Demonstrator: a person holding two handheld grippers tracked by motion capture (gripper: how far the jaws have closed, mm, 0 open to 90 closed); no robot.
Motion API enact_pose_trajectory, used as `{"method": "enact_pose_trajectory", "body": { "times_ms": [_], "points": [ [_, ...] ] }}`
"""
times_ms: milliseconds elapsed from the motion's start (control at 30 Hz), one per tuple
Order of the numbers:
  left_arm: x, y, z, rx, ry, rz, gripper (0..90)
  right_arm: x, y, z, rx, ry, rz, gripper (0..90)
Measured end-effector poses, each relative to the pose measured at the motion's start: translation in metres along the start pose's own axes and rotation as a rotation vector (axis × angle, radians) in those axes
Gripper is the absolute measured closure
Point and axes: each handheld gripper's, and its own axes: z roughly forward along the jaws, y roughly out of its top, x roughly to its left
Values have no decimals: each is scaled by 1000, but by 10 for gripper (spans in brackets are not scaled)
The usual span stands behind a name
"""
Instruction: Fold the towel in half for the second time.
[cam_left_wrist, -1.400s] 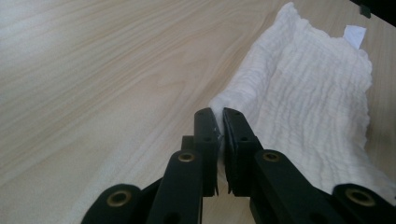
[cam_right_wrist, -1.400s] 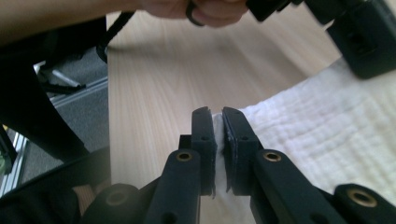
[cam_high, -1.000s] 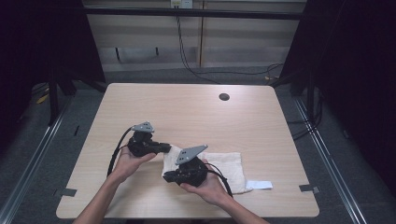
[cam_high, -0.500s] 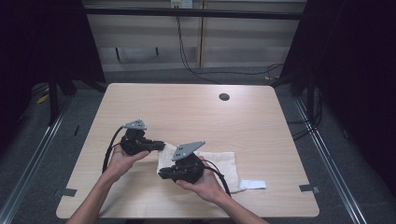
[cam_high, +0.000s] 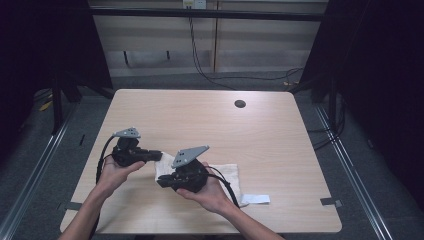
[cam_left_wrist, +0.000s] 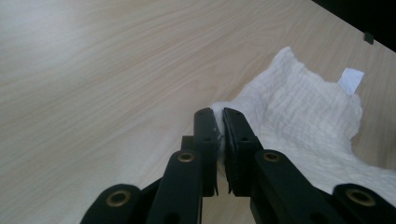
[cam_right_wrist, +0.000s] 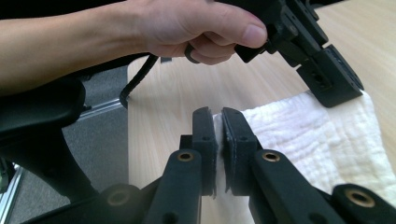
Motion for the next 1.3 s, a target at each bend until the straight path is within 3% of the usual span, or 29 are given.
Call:
{"method": "enact_pose_trajectory", "body": {
  "times_ms": [133,300,433,667,967,1100,1300],
  "points": [
    [-2,9,-5,30,24,8,849,4,8,-2,-30,-12,-12,849],
    [-4,15,1,21,15,8,848,4,6,-1,-51,-19,-7,850],
    [-9,19,15,23,-14,11,848,4,1,-5,-59,-26,1,849],
    [-22,29,38,25,-57,19,848,2,-9,-30,-72,-74,-1,847],
    [-35,42,58,19,-75,38,848,0,-27,-50,-71,-103,19,847],
    [-46,47,74,31,-90,52,850,-1,-37,-61,-65,-122,31,847],
    [-52,47,94,57,-119,53,850,-2,-51,-70,-54,-138,50,847]
  ]
}}
